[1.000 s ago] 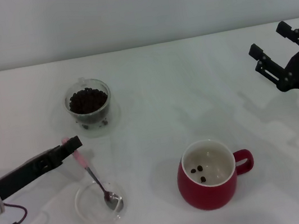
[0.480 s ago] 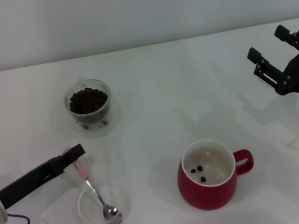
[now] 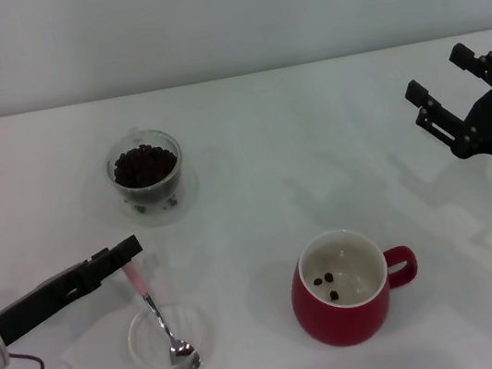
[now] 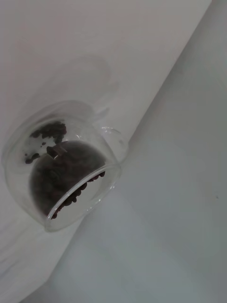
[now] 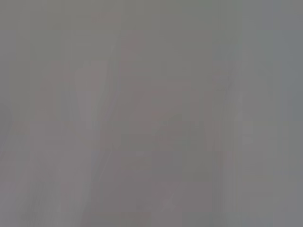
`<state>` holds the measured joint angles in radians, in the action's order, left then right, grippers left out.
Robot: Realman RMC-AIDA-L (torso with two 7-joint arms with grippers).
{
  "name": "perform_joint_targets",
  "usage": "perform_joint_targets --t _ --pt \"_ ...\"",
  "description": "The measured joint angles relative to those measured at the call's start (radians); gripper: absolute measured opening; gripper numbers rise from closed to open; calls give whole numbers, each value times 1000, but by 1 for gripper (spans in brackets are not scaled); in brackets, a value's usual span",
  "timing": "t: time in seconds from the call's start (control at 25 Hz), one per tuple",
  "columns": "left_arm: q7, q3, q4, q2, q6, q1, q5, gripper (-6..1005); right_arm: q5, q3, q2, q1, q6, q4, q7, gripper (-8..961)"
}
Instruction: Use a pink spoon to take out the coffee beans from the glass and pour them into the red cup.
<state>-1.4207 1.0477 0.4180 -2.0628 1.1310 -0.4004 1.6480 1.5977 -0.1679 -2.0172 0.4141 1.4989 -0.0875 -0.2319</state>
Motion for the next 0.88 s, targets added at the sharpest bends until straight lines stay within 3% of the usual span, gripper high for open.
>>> perform_joint_targets --t 0.32,0.52,0.72,0.88 --pt "-19 -40 7 11 5 16 -2 795 1 -2 0 0 0 0 -1 743" --pt "-66 -50 105 18 11 77 -5 892 1 0 0 0 0 1 -1 743" --pt "-218 -54 210 8 25 128 0 889 1 3 2 4 4 6 -3 743" --pt "-360 -115 233 -10 26 139 8 888 -3 4 3 11 4 8 -3 743"
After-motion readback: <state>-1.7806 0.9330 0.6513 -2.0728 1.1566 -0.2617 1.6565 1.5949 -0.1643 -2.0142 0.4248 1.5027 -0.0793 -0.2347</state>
